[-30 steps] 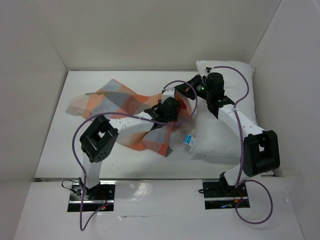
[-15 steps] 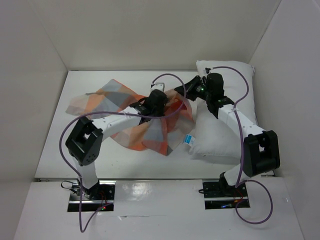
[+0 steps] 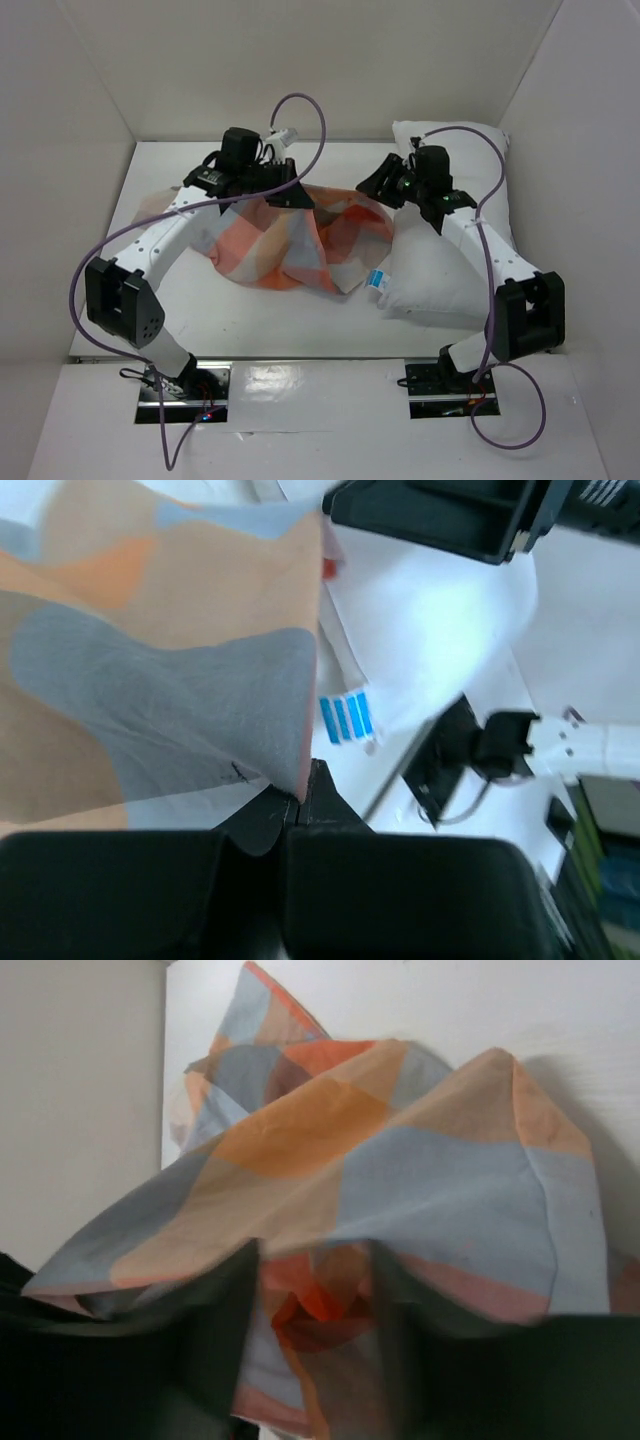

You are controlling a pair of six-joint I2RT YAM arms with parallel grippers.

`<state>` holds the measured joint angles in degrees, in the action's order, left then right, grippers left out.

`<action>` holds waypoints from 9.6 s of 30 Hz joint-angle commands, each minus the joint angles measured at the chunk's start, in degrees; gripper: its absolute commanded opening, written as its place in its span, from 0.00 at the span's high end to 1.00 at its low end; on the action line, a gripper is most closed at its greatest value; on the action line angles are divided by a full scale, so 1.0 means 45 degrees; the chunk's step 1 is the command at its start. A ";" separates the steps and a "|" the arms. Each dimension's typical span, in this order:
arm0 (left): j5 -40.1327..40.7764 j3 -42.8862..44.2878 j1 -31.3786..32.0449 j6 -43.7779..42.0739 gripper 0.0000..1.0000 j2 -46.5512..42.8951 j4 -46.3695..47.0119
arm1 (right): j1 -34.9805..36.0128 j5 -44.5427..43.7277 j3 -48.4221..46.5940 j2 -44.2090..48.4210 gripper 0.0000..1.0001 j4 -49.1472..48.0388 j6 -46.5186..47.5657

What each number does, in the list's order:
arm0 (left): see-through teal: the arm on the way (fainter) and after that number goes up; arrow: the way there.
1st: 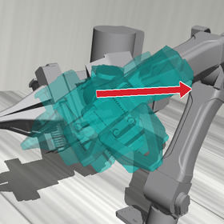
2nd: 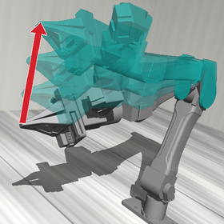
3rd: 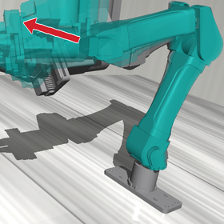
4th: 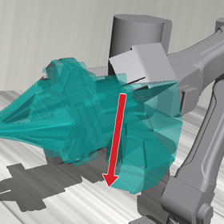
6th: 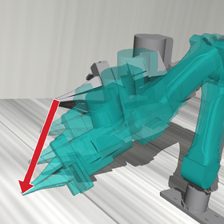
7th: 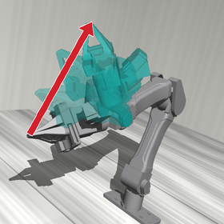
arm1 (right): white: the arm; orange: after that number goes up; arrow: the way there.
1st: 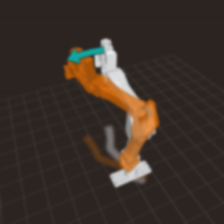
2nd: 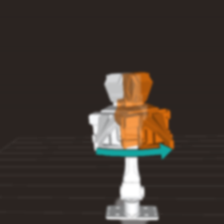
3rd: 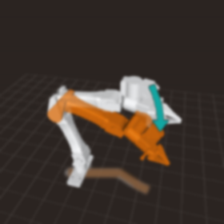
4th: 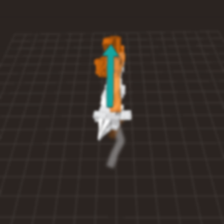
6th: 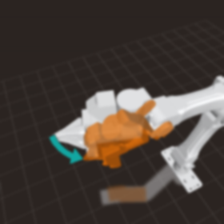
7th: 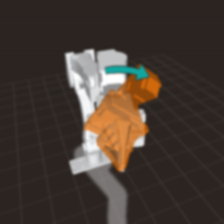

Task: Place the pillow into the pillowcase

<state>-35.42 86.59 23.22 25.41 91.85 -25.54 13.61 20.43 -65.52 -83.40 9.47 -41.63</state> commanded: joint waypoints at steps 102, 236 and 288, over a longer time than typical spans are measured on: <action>0.0508 0.3610 -0.3247 -0.1603 1.00 0.0214 -0.5008 | 0.8226 -0.8426 -0.1571 -0.4200 0.08 -0.2397 0.7121; -0.1797 0.8062 -0.3930 0.0973 1.00 0.6385 -0.3311 | -0.0465 0.2627 -0.1828 0.7478 1.00 1.1918 0.9153; -0.0801 0.3864 -0.4047 -0.0432 1.00 0.2576 -0.4071 | 0.8697 -0.8643 -0.2218 -0.0610 1.00 0.7213 0.6672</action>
<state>-39.42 104.05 5.32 25.58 107.68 -43.38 55.90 -15.92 -76.40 -87.24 45.34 -11.31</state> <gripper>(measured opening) 0.026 0.051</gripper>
